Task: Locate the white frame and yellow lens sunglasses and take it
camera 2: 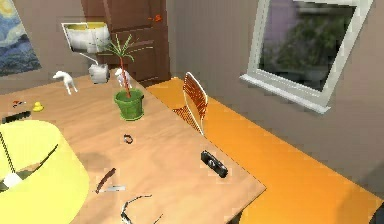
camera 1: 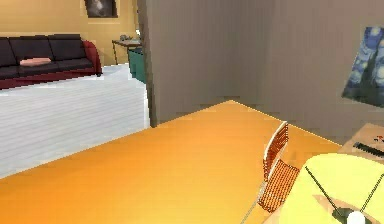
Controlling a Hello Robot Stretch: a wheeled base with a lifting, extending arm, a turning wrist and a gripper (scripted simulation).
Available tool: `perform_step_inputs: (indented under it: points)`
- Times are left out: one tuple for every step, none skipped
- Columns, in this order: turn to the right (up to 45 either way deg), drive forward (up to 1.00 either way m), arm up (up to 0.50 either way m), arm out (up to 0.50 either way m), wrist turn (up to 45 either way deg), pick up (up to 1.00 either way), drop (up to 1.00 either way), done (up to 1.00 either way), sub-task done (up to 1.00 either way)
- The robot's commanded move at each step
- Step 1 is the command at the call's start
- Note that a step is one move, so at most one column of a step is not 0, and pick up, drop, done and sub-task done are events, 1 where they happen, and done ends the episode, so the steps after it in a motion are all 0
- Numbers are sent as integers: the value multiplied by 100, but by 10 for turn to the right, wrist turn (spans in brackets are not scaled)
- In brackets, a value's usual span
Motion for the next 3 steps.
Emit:
perform_step_inputs:
  points:
    - [-120, 0, 0, 0, 0, 0, 0, 0, 0]
    - [0, 0, 50, 0, 0, 0, 0, 0, 0]
    - [0, 0, 24, 0, 0, 0, 0, 0, 0]
